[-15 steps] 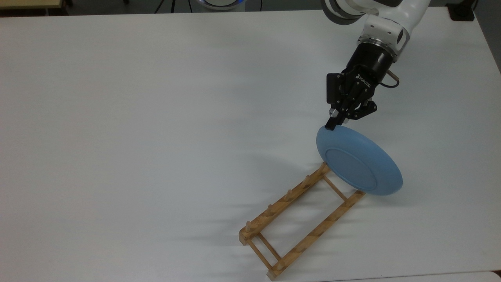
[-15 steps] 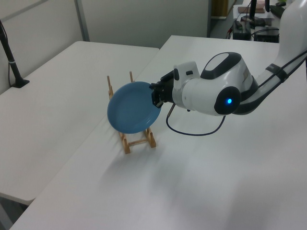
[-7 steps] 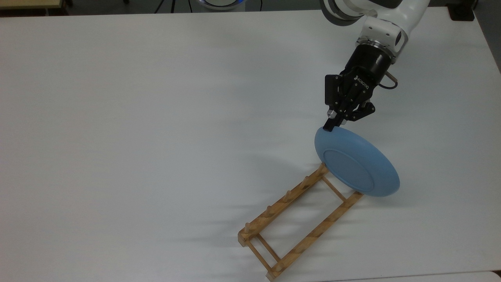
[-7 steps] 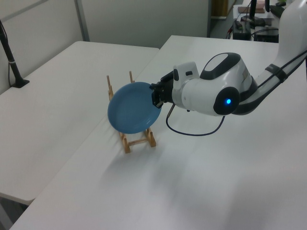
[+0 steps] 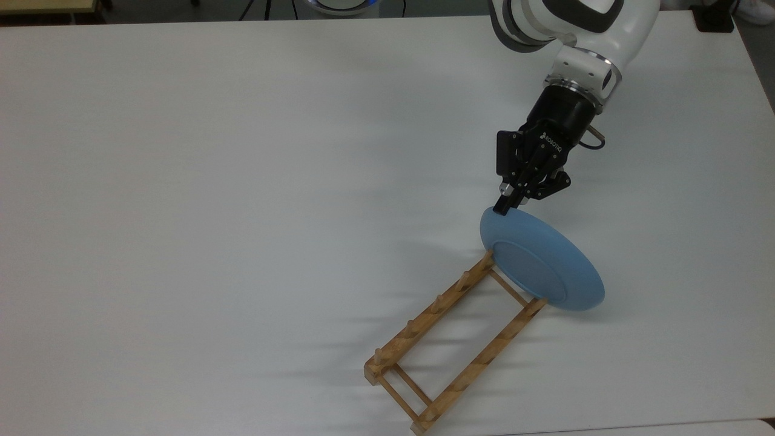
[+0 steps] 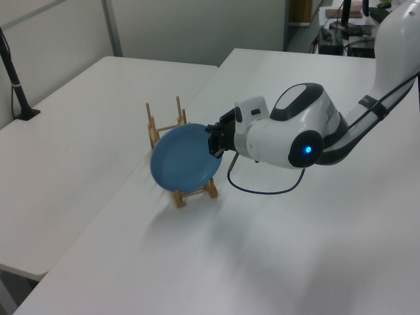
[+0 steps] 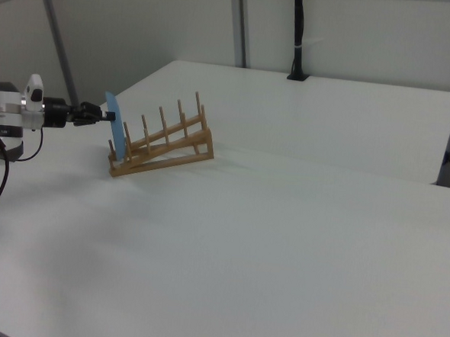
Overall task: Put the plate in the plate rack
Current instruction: 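Lower the upright plate into a slot between the rack pegs, then open the gripper to release the plate rim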
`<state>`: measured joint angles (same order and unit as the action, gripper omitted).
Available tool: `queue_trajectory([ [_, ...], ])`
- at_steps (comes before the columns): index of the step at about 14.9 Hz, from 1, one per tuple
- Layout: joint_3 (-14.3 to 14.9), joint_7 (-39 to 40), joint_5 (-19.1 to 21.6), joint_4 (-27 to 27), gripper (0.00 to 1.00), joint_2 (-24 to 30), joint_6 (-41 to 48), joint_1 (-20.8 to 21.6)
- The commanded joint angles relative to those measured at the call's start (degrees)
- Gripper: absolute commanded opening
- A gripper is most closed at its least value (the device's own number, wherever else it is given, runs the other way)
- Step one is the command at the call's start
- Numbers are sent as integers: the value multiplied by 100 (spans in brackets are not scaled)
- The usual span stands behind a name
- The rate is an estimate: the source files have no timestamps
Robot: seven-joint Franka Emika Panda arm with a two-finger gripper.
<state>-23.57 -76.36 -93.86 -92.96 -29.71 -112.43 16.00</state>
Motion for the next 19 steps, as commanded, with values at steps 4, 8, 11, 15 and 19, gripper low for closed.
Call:
queue_trajectory([
  [4, 36, -125, -63, 32, 100, 18, 107, 26],
  [8, 28, -73, 803, 348, 100, 184, 54, -9],
  [11, 28, 645, 2384, 498, 100, 622, 63, -44],
  [15, 36, 1264, 4565, 481, 100, 1395, 142, -220],
  [19, 36, 1596, 6462, 446, 100, 2213, 580, -641],
])
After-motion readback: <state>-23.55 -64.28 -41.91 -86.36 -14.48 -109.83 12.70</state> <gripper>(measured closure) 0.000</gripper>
